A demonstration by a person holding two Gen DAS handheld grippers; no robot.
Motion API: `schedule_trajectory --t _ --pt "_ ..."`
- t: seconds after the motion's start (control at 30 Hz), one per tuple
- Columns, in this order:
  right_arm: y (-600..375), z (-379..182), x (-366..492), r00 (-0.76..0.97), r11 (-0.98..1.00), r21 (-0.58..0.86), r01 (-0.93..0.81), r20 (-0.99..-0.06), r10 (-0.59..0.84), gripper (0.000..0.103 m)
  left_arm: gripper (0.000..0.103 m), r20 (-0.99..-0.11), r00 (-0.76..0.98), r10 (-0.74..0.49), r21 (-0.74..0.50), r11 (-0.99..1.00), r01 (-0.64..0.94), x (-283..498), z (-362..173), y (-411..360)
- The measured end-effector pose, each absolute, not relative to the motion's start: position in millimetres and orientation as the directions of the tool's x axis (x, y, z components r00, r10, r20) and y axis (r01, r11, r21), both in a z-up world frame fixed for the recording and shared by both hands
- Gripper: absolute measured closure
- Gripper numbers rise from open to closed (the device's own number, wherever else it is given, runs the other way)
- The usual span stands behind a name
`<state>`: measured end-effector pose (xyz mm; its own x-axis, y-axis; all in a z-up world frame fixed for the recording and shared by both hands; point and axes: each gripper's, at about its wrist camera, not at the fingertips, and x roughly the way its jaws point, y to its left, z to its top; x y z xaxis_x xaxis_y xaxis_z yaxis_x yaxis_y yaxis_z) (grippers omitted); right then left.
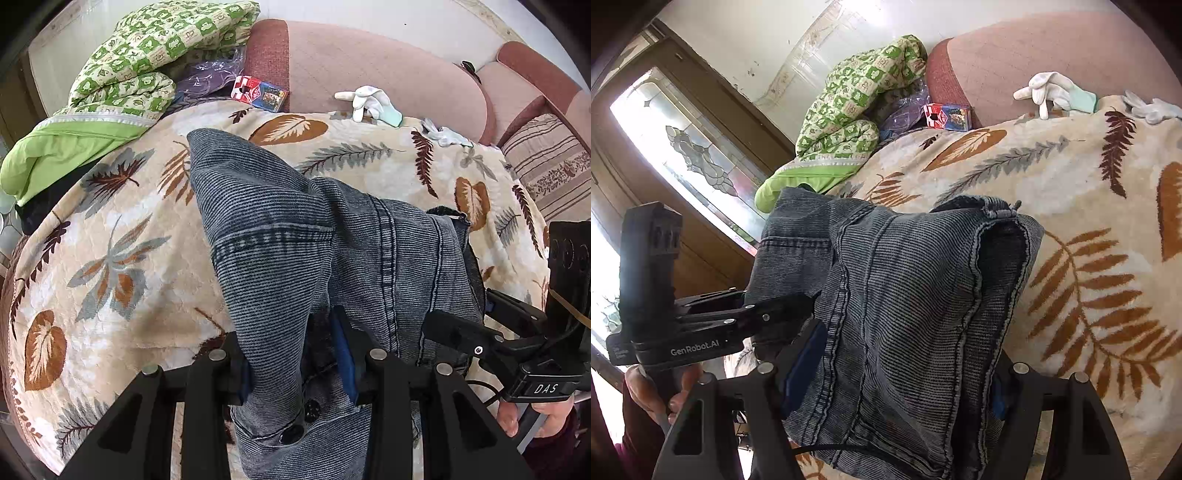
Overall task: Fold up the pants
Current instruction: 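Lift and fold the jeans over with the left tool while the right tool holds them, then lower the folded jeans onto the stack and open the left tool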
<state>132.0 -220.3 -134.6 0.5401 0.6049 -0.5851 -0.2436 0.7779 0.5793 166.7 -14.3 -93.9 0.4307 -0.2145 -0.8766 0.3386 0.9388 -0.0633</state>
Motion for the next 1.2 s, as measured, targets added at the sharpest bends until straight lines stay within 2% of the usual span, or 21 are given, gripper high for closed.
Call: schedule_trajectory --t 0.83,1.0,1.13,1.2 --pt "-225 -159 143 0.517 0.788 0.591 -0.174 -0.626 0.583 0.025 0.064 -0.878 0.464 -0.117 0.032 0.953 0.301 185 -131 -14" --pt "-223 -167 148 0.505 0.804 0.576 -0.147 -0.655 0.562 0.025 0.052 -0.876 0.477 -0.072 0.077 0.956 0.284 188 -144 -15" --pt "-227 -174 152 0.490 0.804 0.585 -0.107 -0.673 0.554 0.025 0.030 -0.869 0.494 -0.013 0.121 0.964 0.237 188 -144 -12" --pt "-231 -170 151 0.501 0.812 0.577 -0.090 -0.679 0.537 0.025 0.029 -0.873 0.488 -0.005 0.121 0.967 0.226 187 -141 -8"
